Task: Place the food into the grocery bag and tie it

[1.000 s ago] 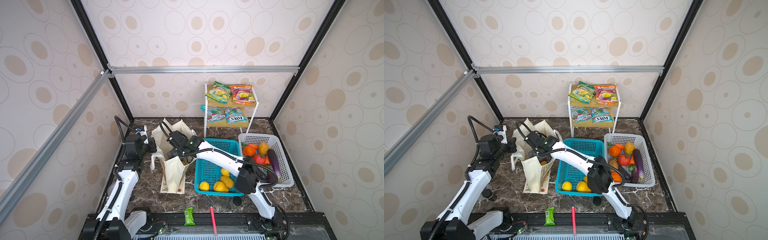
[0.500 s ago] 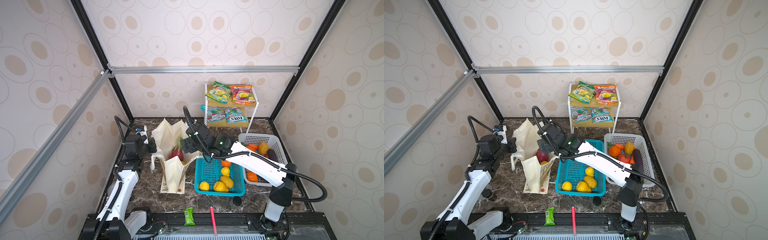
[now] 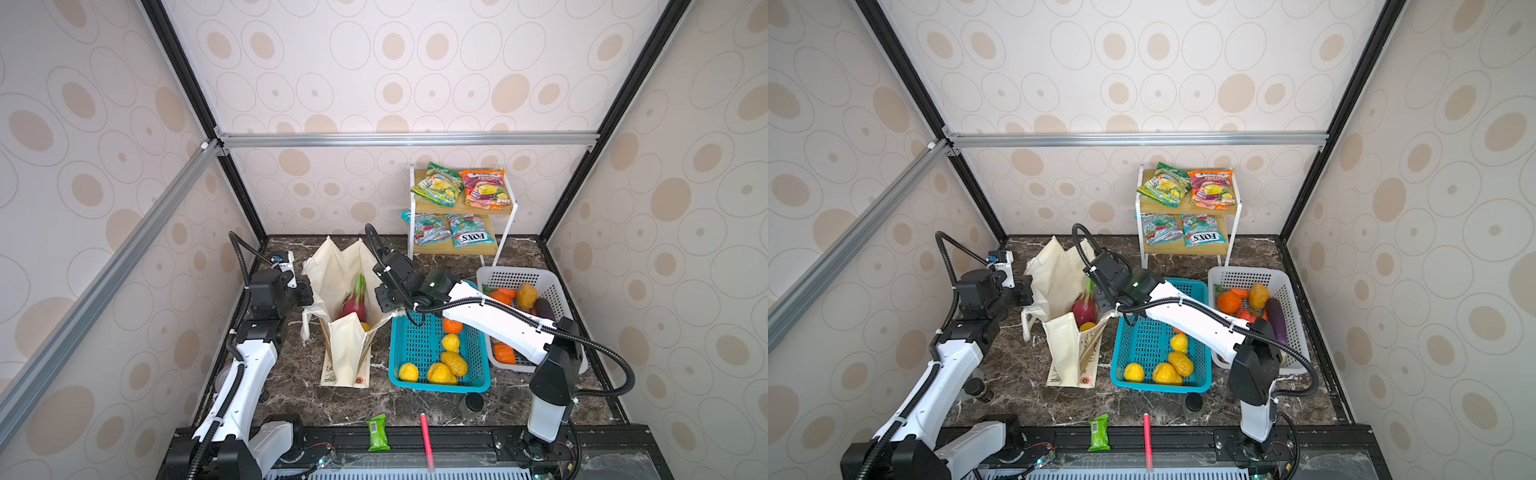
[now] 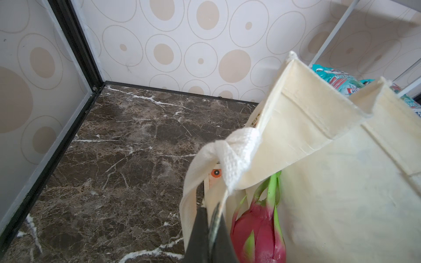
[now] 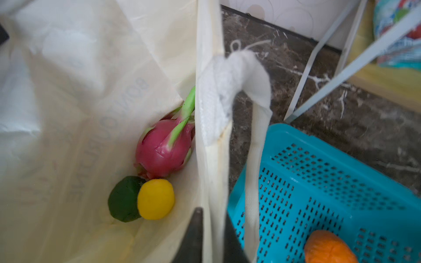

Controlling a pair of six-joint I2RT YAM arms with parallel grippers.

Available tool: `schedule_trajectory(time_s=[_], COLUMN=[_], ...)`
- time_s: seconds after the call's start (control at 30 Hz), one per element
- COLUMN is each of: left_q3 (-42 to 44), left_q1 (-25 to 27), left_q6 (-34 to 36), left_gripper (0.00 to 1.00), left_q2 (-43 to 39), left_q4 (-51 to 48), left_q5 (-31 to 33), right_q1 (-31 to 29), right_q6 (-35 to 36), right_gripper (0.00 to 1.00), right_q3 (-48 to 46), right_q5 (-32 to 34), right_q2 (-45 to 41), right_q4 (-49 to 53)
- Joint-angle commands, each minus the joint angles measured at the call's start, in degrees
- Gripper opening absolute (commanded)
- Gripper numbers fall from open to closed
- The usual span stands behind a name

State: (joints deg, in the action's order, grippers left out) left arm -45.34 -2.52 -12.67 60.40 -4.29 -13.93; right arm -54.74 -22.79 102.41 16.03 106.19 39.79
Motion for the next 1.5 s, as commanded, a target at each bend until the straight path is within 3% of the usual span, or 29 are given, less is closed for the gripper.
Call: schedule_trajectory(time_s=[0.0, 0.23, 0.4, 0.63, 0.9, 1.07, 1.27, 1.47], left_q3=[-1.9, -12.3, -18.3, -17.3, -14.6, -12.5, -10.7, -8.7], left_q1=[0.0, 0.3, 0.3, 0.0, -1.0, -1.8, -2.3, -2.3], left_q6=[-2.5, -6.9, -4.6, -2.8, -2.4, -3.1, -3.6, -7.9], left_gripper=[0.0, 0.0, 0.0, 0.0, 0.0, 0.0, 0.0, 0.0], left_q2=[0.0, 3.3, 4.2, 1.7, 0.0, -0.8, -1.3, 0.4], left_q4=[-1.0, -2.4, -6.4, -7.2, -6.5, -3.6, 0.5, 3.4], left_q5=[-3.1, -8.1, -1.2, 10.8, 13.7, 9.8, 3.4, -3.2], right_q1=[-0.3, -2.5, -2.4, -1.1, 3.7, 5.9, 6.0, 5.2], right_q6=[0.2, 2.8, 4.1, 3.4, 0.7, -1.1, -1.3, -2.4], right_gripper=[0.0, 0.0, 0.0, 0.0, 0.0, 0.0, 0.0, 0.0], right_q3=[3.9, 18.5, 24.7, 17.8, 5.3, 1.4, 2.3, 4.3], right_q5=[-4.0, -3.5, 1.5, 6.0, 4.3, 1.8, 0.8, -4.5], right_q2=[2.3, 9.7, 11.1, 5.2, -3.7, -4.7, -3.2, -0.3], right_q4=[0.7, 3.4, 7.0, 7.3, 3.2, 1.9, 2.1, 0.5])
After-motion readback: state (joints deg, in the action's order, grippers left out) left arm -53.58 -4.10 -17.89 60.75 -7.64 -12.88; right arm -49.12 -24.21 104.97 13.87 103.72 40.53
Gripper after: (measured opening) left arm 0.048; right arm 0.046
